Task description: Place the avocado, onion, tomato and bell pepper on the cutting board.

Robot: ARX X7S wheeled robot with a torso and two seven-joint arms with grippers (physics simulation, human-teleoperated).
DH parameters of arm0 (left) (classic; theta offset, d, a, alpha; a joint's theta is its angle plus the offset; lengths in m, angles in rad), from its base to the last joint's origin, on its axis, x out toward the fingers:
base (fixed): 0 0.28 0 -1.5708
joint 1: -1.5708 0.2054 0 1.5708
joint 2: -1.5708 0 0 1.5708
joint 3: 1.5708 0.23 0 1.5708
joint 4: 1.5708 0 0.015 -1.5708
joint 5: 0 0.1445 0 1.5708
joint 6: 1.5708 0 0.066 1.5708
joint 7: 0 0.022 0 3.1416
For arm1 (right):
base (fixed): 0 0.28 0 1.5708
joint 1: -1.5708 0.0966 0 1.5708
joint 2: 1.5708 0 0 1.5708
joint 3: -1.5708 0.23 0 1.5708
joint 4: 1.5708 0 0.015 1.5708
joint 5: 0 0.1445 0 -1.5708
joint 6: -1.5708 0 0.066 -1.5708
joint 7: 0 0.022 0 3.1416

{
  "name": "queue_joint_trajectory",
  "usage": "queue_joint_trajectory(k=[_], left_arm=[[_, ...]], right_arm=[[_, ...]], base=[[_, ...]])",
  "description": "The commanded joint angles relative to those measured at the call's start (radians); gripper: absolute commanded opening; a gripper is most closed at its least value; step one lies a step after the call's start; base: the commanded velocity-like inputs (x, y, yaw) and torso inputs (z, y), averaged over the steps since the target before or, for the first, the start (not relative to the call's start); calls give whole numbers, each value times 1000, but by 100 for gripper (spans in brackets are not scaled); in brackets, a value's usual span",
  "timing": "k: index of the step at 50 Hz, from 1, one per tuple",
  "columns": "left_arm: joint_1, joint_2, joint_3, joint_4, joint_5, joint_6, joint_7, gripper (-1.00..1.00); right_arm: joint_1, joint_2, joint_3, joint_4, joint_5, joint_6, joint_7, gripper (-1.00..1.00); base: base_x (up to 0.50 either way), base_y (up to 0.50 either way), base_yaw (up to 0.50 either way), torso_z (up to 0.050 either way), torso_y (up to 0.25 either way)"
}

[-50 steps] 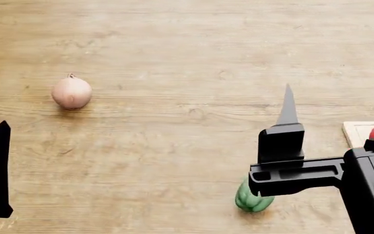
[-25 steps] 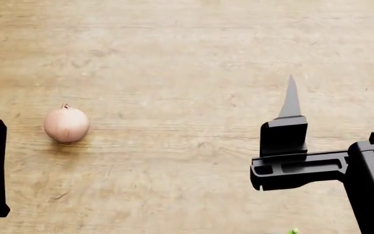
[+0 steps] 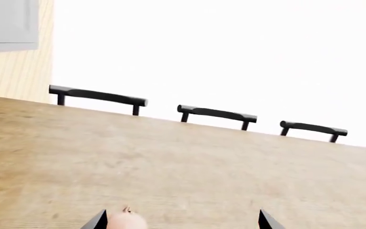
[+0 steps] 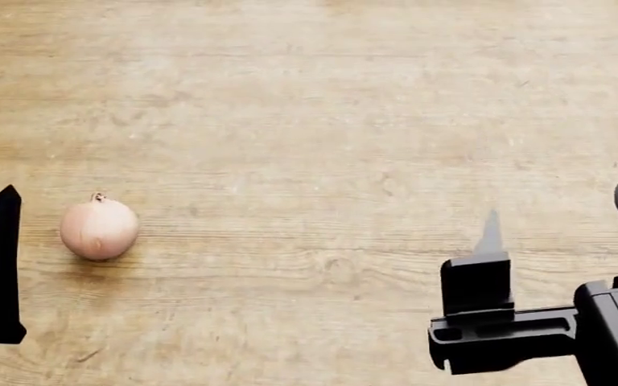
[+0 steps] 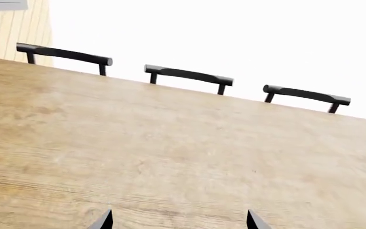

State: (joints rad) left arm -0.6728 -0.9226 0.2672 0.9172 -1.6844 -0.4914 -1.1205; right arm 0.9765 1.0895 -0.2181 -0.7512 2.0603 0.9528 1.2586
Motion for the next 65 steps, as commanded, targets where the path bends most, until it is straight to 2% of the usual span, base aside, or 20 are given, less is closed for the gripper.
queue_joint_trajectory(k=[1, 14, 20, 38, 45, 58, 65], left_arm=[[26, 29, -1, -44, 66, 5, 76, 100], [69, 37, -5, -67, 113, 17, 132, 100], [69, 35, -4, -57, 100, 17, 127, 100], [69, 5, -16, -5, 36, 28, 65, 100], [67, 2, -16, 1, 27, 28, 56, 100], [61, -5, -16, 8, 13, 26, 43, 100], [56, -11, -19, 12, 5, 26, 41, 100]], right_arm=[[-91, 87, -60, -37, 125, -29, 93, 100], [-336, 139, -3, -131, 59, -119, 78, 100], [-474, 177, 51, -176, 38, -176, 62, 100], [-676, 213, 133, -249, 27, -238, 40, 100], [-647, 187, 100, -241, 30, -217, 50, 100], [-483, 88, -17, -212, 70, -156, 97, 100], [-461, 55, -45, -195, 62, -142, 103, 100]], base=[[0, 0, 0, 0, 0], [0, 0, 0, 0, 0], [0, 0, 0, 0, 0], [0, 0, 0, 0, 0], [0, 0, 0, 0, 0], [0, 0, 0, 0, 0], [0, 0, 0, 0, 0]])
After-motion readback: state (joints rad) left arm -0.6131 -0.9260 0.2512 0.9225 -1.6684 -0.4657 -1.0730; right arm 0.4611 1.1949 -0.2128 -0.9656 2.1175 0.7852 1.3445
